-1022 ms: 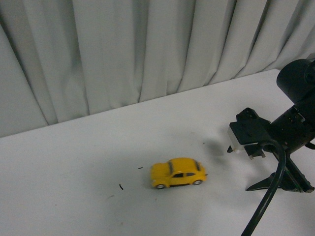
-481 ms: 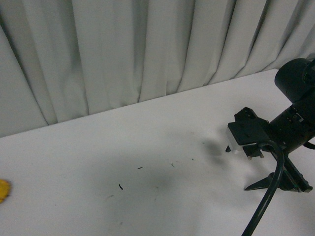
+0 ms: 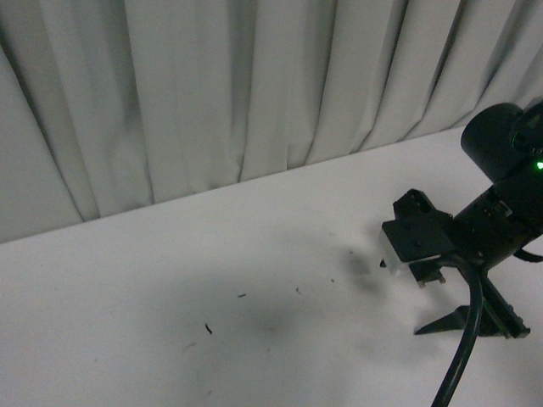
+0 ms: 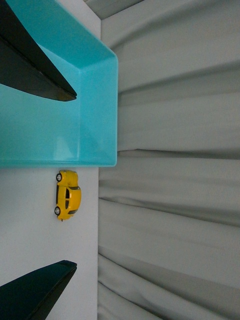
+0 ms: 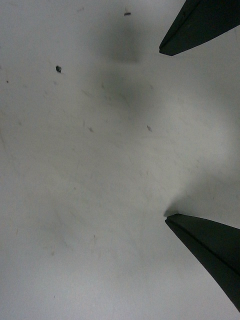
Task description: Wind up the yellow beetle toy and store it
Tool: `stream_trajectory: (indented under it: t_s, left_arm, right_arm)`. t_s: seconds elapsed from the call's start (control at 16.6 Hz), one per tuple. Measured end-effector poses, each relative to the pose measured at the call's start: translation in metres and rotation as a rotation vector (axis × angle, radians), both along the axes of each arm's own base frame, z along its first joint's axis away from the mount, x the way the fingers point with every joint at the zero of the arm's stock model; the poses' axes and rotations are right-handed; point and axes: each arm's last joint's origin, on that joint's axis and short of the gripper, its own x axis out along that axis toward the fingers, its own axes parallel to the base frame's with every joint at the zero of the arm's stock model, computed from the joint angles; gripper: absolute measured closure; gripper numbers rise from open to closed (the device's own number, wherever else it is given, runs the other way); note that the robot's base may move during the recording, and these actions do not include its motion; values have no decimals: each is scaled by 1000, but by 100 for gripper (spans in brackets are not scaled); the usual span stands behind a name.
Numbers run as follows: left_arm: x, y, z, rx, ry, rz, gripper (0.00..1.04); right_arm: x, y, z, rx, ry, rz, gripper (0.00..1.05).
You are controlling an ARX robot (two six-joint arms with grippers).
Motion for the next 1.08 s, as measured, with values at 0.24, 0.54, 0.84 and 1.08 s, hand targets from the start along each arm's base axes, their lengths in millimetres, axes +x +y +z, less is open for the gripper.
stream_trajectory:
  t_s: [0.24,0.54,0.84,1.08]
  left_arm:
    - [0,0,0,0,0,0,7]
    - [0,0,0,0,0,0,7]
    - [0,0,0,0,0,0,7]
    - [0,0,0,0,0,0,7]
  right_arm:
    - [25,10,48,1,-205,-9,7]
    - [57,9,161,-23,-572,-104,7]
    - [51,22,207,-42,-743,-197,10]
    - [-16,62,181,562,-968,-872,57]
